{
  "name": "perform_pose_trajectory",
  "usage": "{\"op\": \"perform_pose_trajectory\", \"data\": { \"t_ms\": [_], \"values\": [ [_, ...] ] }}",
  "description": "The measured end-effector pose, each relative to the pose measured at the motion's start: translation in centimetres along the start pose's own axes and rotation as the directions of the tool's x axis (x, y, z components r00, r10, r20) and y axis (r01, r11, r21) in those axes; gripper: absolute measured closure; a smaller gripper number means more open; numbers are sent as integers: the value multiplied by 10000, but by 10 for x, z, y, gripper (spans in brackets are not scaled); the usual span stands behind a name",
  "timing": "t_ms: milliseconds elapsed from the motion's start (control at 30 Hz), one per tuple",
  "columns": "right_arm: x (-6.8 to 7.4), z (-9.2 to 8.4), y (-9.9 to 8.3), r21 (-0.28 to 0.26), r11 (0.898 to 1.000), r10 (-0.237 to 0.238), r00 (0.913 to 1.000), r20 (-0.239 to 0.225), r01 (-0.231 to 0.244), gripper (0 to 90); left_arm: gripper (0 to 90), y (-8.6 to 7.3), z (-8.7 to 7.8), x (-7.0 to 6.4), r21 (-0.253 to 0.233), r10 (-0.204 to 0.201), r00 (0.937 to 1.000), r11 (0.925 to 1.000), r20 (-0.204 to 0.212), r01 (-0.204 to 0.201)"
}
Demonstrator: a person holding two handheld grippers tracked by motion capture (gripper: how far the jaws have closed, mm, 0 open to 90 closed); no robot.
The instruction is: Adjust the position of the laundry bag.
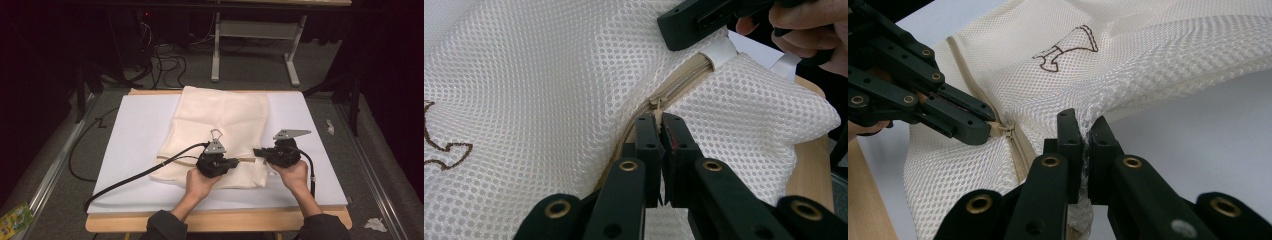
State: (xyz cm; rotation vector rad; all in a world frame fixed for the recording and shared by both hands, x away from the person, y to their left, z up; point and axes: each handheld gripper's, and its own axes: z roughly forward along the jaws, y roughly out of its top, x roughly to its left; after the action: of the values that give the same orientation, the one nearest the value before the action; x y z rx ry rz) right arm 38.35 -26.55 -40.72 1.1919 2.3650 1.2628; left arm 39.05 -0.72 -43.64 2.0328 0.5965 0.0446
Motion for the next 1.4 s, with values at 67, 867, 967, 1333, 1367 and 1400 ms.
{"op": "perform_pose_trajectory", "data": {
  "t_ms": [67, 867, 967, 1333, 1367, 1400],
  "values": [
    [0, 0, 0, -29, 10000, -6, 10000, -8, 6, 886, 871, 0, 0, 0, -7, -2, 10000, 10000, -3, 2],
    [-15, -10, -9, -34, 9989, 476, 9984, 314, -475, 886, 872, -13, -26, 15, 62, -194, 9966, 9998, -804, 200],
    [-16, -8, -9, -14, 9989, 475, 9982, 369, -475, 886, 873, -13, -29, 15, 20, -218, 9964, 9998, -825, 221],
    [-18, -6, -7, 83, 9987, 497, 9971, 574, -502, 886, 872, -14, -36, 21, -66, -395, 9944, 9992, -975, 391],
    [-18, -5, -7, 100, 9988, 477, 9972, 584, -483, 886, 873, -14, -37, 21, -58, -389, 9944, 9992, -983, 385],
    [-18, -5, -7, 119, 9989, 450, 9972, 599, -458, 886, 872, -14, -37, 21, -58, -389, 9944, 9992, -983, 385]
  ]
}}
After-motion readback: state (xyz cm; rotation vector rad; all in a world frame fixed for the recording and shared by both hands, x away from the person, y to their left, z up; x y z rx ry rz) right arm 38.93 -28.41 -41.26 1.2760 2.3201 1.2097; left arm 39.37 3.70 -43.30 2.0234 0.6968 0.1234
